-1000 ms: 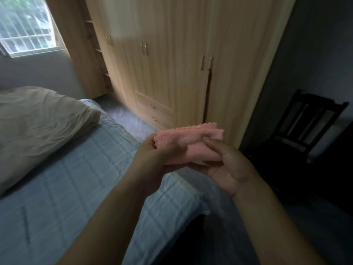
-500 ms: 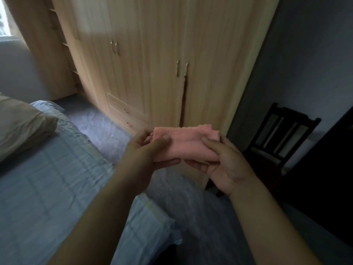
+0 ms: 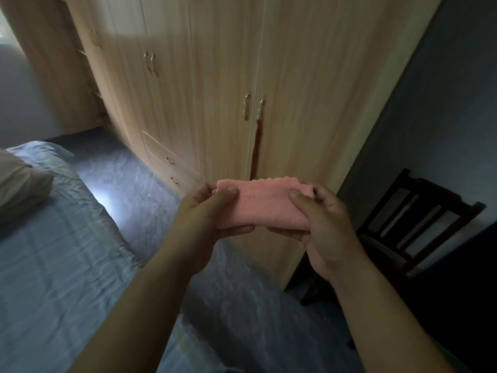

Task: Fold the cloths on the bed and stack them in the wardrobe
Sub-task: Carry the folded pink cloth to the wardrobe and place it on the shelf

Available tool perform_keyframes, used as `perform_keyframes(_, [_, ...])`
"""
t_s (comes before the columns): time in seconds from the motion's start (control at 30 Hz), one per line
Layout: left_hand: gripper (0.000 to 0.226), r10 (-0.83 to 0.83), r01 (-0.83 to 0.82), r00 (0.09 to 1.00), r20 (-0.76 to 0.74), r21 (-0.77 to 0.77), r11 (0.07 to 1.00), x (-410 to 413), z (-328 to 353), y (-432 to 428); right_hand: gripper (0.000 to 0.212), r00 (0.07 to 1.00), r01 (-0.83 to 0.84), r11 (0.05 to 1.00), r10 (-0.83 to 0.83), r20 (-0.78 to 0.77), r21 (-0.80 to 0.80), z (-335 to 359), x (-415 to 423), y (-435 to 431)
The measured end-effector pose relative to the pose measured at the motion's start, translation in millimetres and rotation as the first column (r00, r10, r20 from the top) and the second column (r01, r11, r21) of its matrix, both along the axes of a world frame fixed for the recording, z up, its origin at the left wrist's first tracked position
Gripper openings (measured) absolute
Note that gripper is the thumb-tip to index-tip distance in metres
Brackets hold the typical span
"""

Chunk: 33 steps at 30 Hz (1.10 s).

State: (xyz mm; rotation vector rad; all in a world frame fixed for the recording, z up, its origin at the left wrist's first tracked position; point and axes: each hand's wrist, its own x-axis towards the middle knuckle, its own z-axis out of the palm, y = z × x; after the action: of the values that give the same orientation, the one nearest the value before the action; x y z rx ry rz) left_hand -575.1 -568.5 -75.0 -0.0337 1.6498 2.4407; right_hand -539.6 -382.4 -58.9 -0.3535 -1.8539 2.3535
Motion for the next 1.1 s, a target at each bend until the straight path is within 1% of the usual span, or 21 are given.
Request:
perform_keyframes(0.1, [0.014, 0.009, -0.009, 1.0, -0.008, -0.026, 1.0, -17, 0, 13, 0.02, 1.0, -0.001, 1.0, 0.001, 0.001, -0.019, -7, -21, 15])
perform_keyframes(0.17, [0.016, 0.069, -0.069, 0.998, -0.007, -0.061, 0.996, -39, -6, 30, 0.019, 0.999, -0.038, 0.998, 0.038, 0.006, -0.04, -15, -52, 34])
perform_keyframes(0.27, [0.015, 0.162, -0.162, 0.987, -0.008, -0.089, 0.983, -72, -9, 58, 0.019, 0.996, -0.083, 0.996, 0.083, 0.015, -0.03, -27, -98, 63])
perform_keyframes(0.37, [0.016, 0.222, -0.222, 0.975, -0.006, -0.09, 0.971, -100, -7, 80, 0.013, 0.993, -0.12, 0.992, 0.12, -0.008, 0.028, -29, -138, 86])
perform_keyframes(0.57, [0.019, 0.321, -0.323, 0.946, -0.033, -0.122, 0.939, -152, 2, 100, 0.002, 0.973, -0.216, 0.976, 0.218, -0.076, 0.04, -20, -218, 106])
perform_keyframes(0.67, [0.02, 0.393, -0.396, 0.918, -0.05, -0.142, 0.907, -175, 5, 90, 0.008, 0.958, -0.274, 0.961, 0.276, -0.08, 0.041, -18, -254, 93])
perform_keyframes(0.77, [0.022, 0.472, -0.474, 0.881, -0.045, -0.116, 0.873, -197, 3, 71, 0.017, 0.933, -0.342, 0.936, 0.349, -0.086, 0.085, -15, -289, 70])
perform_keyframes(0.83, [0.03, 0.527, -0.528, 0.849, -0.042, -0.088, 0.845, -213, 1, 57, 0.018, 0.915, -0.387, 0.917, 0.395, -0.083, 0.097, -13, -314, 50])
perform_keyframes(0.87, [0.037, 0.548, -0.549, 0.835, -0.046, -0.097, 0.83, -221, 1, 51, 0.017, 0.904, -0.413, 0.906, 0.42, -0.083, 0.088, -11, -323, 40])
perform_keyframes(0.93, [0.051, 0.586, -0.589, 0.807, -0.072, -0.165, 0.791, -243, 2, 32, 0.016, 0.869, -0.479, 0.874, 0.486, -0.097, 0.081, -8, -350, 15])
perform_keyframes(1.0, [0.055, 0.612, -0.615, 0.786, -0.09, -0.213, 0.759, -268, 1, 8, 0.013, 0.841, -0.52, 0.849, 0.529, -0.113, 0.099, -7, -380, -12])
perform_keyframes(1.1, [0.059, 0.636, -0.645, 0.763, -0.116, -0.207, 0.736, -310, 0, -40, 0.012, 0.824, -0.542, 0.833, 0.553, -0.122, 0.114, -10, -432, -60])
